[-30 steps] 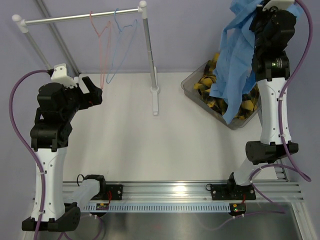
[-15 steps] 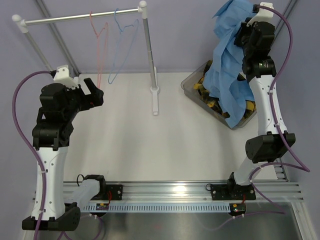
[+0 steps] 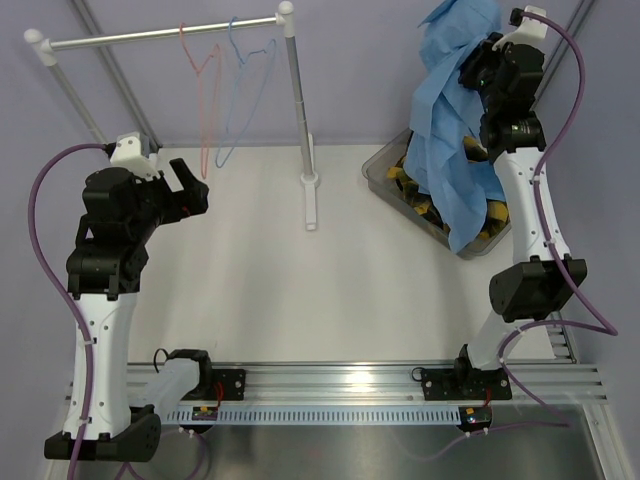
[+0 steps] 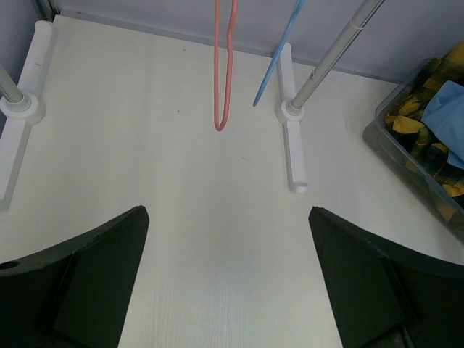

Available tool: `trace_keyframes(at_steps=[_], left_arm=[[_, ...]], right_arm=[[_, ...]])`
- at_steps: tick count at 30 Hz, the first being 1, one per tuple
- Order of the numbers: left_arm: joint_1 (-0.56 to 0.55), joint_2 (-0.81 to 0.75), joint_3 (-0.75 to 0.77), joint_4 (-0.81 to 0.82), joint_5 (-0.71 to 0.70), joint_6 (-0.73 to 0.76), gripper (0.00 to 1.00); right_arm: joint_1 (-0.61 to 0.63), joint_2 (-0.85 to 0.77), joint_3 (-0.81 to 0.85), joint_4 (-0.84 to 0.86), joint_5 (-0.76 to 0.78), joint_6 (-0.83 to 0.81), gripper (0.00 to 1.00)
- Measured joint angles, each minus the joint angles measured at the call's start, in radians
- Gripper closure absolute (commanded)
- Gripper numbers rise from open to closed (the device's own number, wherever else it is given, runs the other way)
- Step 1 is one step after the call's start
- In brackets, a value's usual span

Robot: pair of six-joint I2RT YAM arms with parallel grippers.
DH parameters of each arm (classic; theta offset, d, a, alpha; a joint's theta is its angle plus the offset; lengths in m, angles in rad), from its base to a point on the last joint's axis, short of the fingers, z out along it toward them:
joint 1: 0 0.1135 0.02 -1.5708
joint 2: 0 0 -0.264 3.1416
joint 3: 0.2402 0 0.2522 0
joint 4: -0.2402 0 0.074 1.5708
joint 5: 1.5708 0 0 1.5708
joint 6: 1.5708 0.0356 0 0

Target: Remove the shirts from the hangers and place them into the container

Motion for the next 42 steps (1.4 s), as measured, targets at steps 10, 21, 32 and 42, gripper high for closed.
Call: trace_keyframes(at_steps=[10, 21, 32, 42], left_arm=[[0.000, -0.015, -0.016, -0.003, 0.002, -0.001, 0.01], [0.000, -0.012, -0.020, -0.005, 0.021, -0.018, 0.01], [0.000, 0.005, -0.020, -0.006, 0.040, -0.028, 0.01], [0.000, 0.005, -0.020, -0.006, 0.044, -0.028, 0.01]], right_arm=[[-0.026, -0.111, -0.324, 0.076, 0.202, 0.049, 1.00], [-0.163, -0.152, -0.669, 0.038, 0.225, 0.059, 1.00], [-0.138, 0.201, -0.432, -0.227, 0.071, 0.102, 1.00], [-0.128, 0.421, -0.168, -0.492, 0.069, 0.138, 0.96]])
